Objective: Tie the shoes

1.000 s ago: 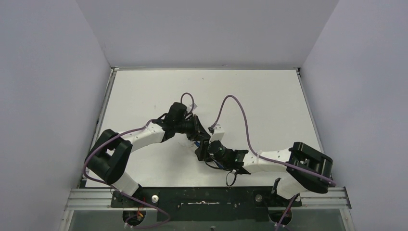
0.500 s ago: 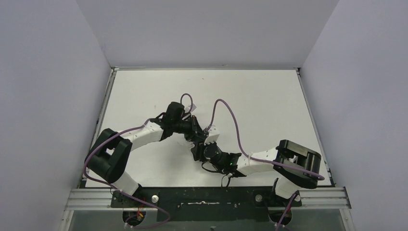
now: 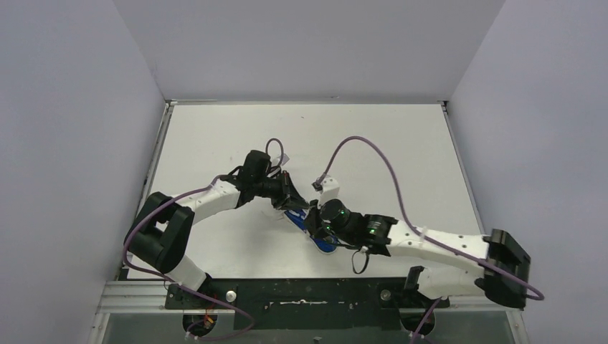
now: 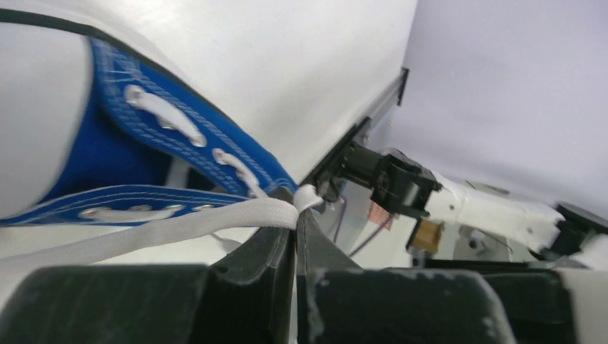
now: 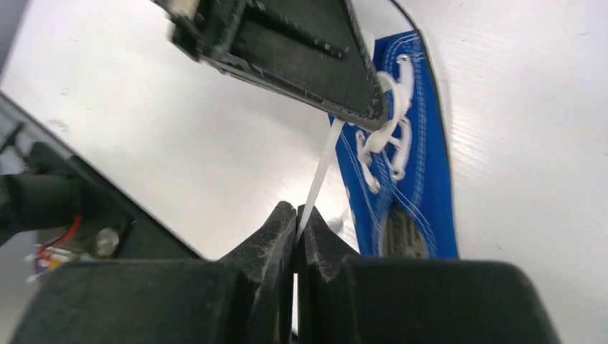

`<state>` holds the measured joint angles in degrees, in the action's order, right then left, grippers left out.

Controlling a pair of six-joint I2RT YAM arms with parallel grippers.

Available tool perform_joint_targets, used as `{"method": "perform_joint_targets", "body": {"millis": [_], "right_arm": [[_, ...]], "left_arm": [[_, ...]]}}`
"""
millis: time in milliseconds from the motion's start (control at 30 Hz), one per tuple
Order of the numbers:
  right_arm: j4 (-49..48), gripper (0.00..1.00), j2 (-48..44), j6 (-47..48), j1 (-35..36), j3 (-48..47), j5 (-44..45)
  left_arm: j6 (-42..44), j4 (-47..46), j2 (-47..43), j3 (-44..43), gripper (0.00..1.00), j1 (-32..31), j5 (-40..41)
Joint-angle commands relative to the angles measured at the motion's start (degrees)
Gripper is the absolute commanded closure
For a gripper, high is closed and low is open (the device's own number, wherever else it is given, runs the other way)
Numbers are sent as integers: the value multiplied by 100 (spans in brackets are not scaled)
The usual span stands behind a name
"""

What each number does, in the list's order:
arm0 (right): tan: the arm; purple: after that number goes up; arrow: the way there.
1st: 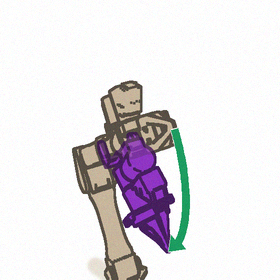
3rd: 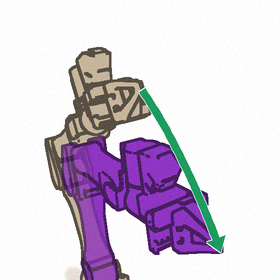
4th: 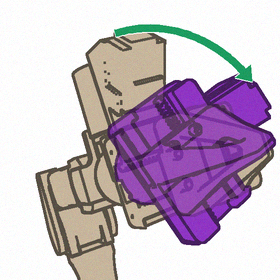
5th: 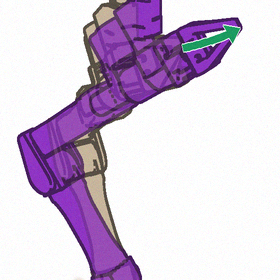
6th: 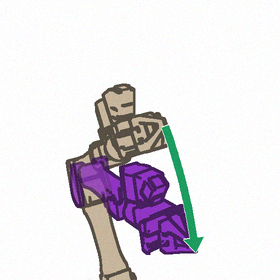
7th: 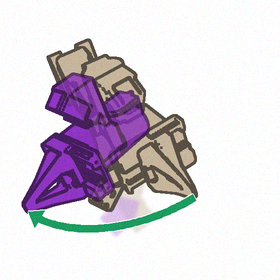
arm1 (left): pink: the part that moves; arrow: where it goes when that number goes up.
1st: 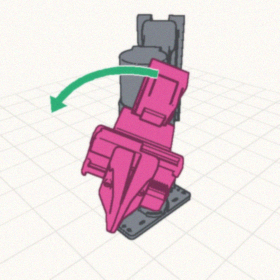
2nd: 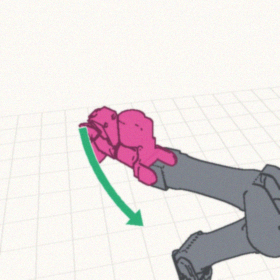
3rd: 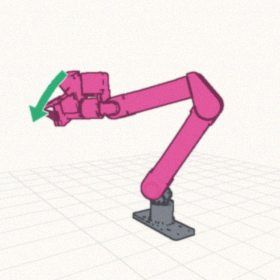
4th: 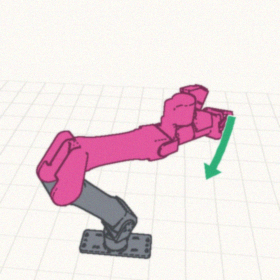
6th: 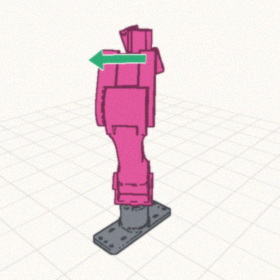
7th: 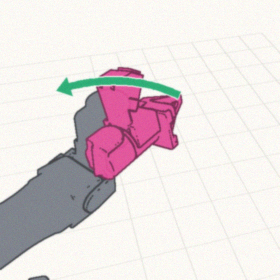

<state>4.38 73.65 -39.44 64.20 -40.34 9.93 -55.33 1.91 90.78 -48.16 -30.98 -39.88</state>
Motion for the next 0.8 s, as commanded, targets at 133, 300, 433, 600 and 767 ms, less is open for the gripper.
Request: {"method": "perform_joint_targets", "body": {"millis": [133, 300, 433, 600, 767], "right_arm": [[3740, 100, -1087, 768, -224, -1365, 39], [3618, 100, -655, 2701, -479, -1995, 970], [2668, 100, -456, 3977, -1114, -2090, -192], [2812, 96, -19, 4921, -1570, -2442, -1259], [1646, 97, -307, 5917, -1627, -1702, -801]], "left_arm": [[-379, -1272, -72, 117, 100, 0, -22], [-100, -1048, -154, 222, 100, -4, -28], [230, -782, -116, 213, 100, -4, -189], [444, -752, -1, 51, 100, 13, -304], [711, -734, 191, -161, 100, 13, -553]]}}
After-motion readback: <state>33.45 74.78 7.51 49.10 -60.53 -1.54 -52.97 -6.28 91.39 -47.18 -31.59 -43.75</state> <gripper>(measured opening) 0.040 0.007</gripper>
